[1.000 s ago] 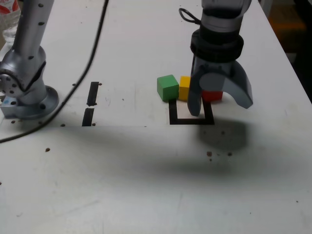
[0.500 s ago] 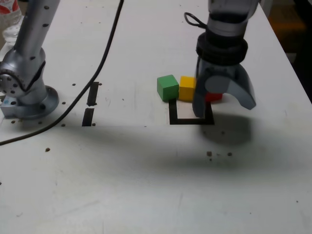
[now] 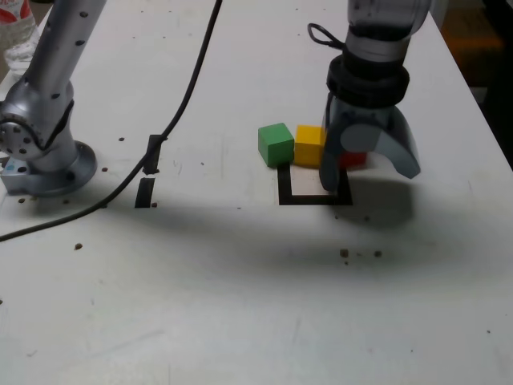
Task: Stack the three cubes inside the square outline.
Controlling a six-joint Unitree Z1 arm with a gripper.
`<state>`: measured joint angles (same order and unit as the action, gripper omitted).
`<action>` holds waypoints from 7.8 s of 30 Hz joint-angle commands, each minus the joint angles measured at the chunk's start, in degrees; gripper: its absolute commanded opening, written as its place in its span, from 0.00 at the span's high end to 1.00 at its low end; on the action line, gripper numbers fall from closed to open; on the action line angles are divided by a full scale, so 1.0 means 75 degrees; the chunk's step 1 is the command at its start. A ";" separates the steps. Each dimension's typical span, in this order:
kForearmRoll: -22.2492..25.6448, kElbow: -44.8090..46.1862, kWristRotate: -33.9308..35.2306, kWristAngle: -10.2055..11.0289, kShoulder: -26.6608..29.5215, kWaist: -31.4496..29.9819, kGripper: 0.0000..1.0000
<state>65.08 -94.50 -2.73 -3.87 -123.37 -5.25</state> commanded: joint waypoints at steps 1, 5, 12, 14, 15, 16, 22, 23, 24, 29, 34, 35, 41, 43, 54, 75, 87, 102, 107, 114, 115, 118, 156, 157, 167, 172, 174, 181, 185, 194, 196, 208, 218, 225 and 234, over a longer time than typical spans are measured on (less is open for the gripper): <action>0.0020 0.0098 -0.0093 0.0021 0.0171 0.0126 0.06; 0.0033 0.0259 -0.0288 0.0005 0.0252 0.0329 0.06; 0.0076 0.0464 -0.0540 -0.0052 0.0399 0.0569 0.06; 0.0094 0.0544 -0.0588 -0.0057 0.0474 0.0630 0.06; 0.0099 0.0595 -0.0608 -0.0058 0.0515 0.0662 0.06; 0.0102 0.0654 -0.0627 -0.0058 0.0559 0.0697 0.06; 0.0028 0.1004 -0.0725 -0.0090 0.0791 0.0873 0.06; 0.0021 0.0999 -0.0731 -0.0108 0.0792 0.0867 0.06; 0.0013 0.0992 -0.0736 -0.0129 0.0791 0.0857 0.06; -0.0068 0.0928 -0.0763 -0.0228 0.0784 0.0768 0.06; -0.0164 0.0786 -0.0772 -0.0280 0.0736 0.0634 0.06; -0.0174 0.0759 -0.0772 -0.0294 0.0709 0.0622 0.06; -0.0218 0.0650 -0.0771 -0.0346 0.0553 0.0631 0.06; -0.0232 0.0628 -0.0765 -0.0368 0.0507 0.0645 0.06; -0.0272 0.0617 -0.0741 -0.0489 0.0278 0.0832 0.12; -0.0608 0.0601 -0.0702 -0.0164 0.0157 0.1069 0.93; 0.0299 0.0834 -0.0592 0.0331 0.1130 0.0832 0.93; 0.0602 0.1295 0.0436 0.0023 0.1793 -0.0105 0.93; 0.0473 0.1413 0.0704 -0.0054 0.1667 -0.0296 0.93; 0.0072 0.1459 0.0759 -0.0212 0.1437 -0.0354 0.93; 0.0021 0.1467 0.0759 -0.0225 0.1409 -0.0354 0.93; -0.0106 0.1507 0.0759 -0.0241 0.1341 -0.0354 0.92; -0.0842 0.2115 0.0575 -0.0109 0.1112 -0.0258 0.34; -0.0830 0.2142 0.0575 -0.0094 0.1133 -0.0247 0.34; -0.0298 0.1977 0.0688 0.0292 0.1768 -0.0214 0.30; -0.0158 0.1847 0.0693 0.0515 0.1995 -0.0213 0.27; -0.0100 0.1795 0.0692 0.0646 0.2056 -0.0184 0.26; 0.0227 0.1707 0.0514 0.1069 0.2097 0.0219 0.24; 0.0477 0.1595 0.0308 0.1336 0.2077 0.0582 0.24; 0.0714 0.1198 -0.0159 0.1644 0.1820 0.1240 0.24; 0.0706 0.1142 -0.0206 0.1666 0.1735 0.1320 0.24; 0.0550 0.0891 -0.0355 0.1762 0.1185 0.1594 0.15; 0.0238 0.0855 -0.0409 0.1782 0.0940 0.1760 0.08; 0.0185 0.1018 -0.0409 0.1775 0.0921 0.1856 0.08; 0.0146 0.1171 -0.0410 0.1731 0.0912 0.1884 0.08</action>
<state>66.28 -85.56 -5.72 9.23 -116.28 8.75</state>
